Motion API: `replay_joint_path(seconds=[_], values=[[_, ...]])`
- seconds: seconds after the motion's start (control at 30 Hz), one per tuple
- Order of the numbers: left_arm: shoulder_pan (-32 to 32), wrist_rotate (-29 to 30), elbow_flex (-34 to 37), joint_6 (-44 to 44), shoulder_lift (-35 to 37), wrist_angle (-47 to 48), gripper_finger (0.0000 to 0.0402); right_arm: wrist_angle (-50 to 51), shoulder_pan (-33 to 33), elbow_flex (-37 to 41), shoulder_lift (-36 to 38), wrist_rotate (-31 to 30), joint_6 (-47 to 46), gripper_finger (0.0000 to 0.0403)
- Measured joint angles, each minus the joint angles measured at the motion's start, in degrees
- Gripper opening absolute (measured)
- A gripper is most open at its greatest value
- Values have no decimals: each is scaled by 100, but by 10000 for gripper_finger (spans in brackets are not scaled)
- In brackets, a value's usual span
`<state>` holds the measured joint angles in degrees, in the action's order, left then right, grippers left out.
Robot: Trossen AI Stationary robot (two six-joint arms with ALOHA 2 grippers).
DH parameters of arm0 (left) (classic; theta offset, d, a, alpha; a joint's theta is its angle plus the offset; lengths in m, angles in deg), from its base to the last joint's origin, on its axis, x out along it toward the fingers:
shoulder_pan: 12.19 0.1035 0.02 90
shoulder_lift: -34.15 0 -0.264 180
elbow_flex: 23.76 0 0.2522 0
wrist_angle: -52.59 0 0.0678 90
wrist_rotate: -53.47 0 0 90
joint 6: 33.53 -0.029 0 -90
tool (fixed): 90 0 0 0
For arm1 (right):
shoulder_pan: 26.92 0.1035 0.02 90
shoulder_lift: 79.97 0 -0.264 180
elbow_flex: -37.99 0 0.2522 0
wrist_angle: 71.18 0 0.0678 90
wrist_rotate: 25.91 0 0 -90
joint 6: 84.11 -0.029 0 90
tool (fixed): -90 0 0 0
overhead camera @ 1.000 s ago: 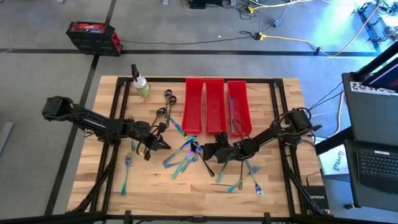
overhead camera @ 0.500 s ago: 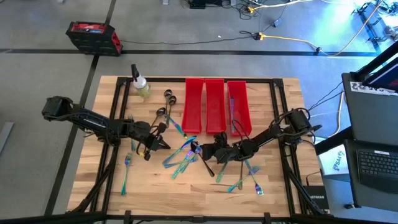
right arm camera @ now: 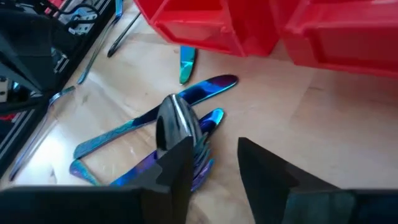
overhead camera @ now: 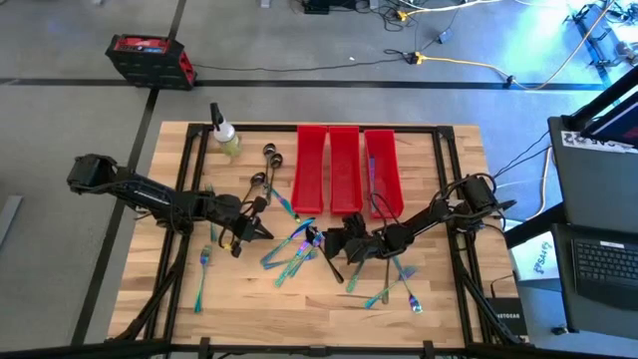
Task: Sort silverware
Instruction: Put the blue fork into the left red silverware bin
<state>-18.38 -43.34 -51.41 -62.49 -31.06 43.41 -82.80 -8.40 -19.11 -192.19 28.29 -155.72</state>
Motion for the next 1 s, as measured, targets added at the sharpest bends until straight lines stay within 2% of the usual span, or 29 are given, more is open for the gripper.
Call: replay_joint_path(seconds=[0.23, 0.47, 0.8, 1.0], values=[[0, 0, 0, 3, 0, 5, 0, -10, -62, 11, 0, 5, 2, 166], [0, 0, 0, 3, 0, 7, 0, -46, -58, 11, -24, 29, 25, 192], [-2, -2, 0, -8, 0, 7, 0, -25, -93, -186, -180, -36, 216, 202], [-2, 0, 0, 1, 0, 7, 0, 512, -95, -516, -216, 145, 466, 202]])
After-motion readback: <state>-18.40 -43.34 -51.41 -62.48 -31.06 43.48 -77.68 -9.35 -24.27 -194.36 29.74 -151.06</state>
